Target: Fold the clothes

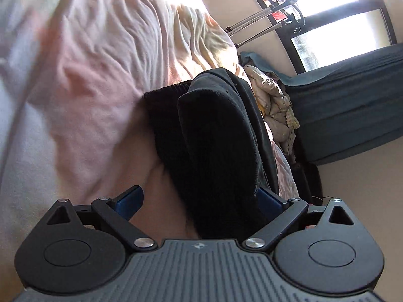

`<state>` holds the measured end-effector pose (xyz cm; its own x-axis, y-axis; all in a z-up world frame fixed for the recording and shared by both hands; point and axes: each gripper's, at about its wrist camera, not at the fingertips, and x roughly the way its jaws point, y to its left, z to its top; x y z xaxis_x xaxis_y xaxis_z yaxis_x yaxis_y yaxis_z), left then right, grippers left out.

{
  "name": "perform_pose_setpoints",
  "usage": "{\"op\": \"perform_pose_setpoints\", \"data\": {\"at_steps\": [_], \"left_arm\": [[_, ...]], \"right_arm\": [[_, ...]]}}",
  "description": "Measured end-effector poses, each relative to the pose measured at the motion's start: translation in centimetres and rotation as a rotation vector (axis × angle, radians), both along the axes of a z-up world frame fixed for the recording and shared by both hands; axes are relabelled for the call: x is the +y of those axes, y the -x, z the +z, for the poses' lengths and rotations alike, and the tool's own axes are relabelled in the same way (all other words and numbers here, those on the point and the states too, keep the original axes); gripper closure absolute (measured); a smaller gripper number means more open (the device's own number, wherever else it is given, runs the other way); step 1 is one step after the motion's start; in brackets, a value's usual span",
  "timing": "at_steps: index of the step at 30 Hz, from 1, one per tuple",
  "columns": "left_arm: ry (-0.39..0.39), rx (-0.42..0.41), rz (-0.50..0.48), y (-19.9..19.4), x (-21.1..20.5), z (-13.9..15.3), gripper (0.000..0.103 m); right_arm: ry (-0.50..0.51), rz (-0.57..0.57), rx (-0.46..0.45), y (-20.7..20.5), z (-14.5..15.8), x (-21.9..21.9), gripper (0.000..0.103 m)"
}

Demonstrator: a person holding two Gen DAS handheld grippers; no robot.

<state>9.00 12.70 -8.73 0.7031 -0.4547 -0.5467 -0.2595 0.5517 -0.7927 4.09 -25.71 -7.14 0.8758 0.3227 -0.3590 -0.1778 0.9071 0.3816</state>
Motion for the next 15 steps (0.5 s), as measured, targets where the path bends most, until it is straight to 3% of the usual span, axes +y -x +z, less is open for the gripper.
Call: {"op": "perform_pose_setpoints", "data": {"at_steps": [5, 7, 12, 15], "left_arm": [[0.104, 0.079, 0.121, -1.4, -0.1, -3.3, 0.006], [0.105, 0.092, 0.153, -1.7, -0.4, -4.2, 0.006], [0.099, 0.037, 0.170, -3.1, -1.2, -4.3, 0.007], [0.138, -0.010, 0.173, -4.3, -1.3, -4.8, 0.014]], "right_arm": [[-0.178, -0.036, 0.089, -1.5, -1.9, -1.3, 0.044], [-0.235, -0.045, 0.115, -2.0, -2.5, -1.7, 0.044], [-0.352, -0.053, 0.153, -3.0, -3.6, -2.3, 0.044], [-0.438, -0.040, 0.153, -3.7, -4.1, -2.5, 0.040]]}}
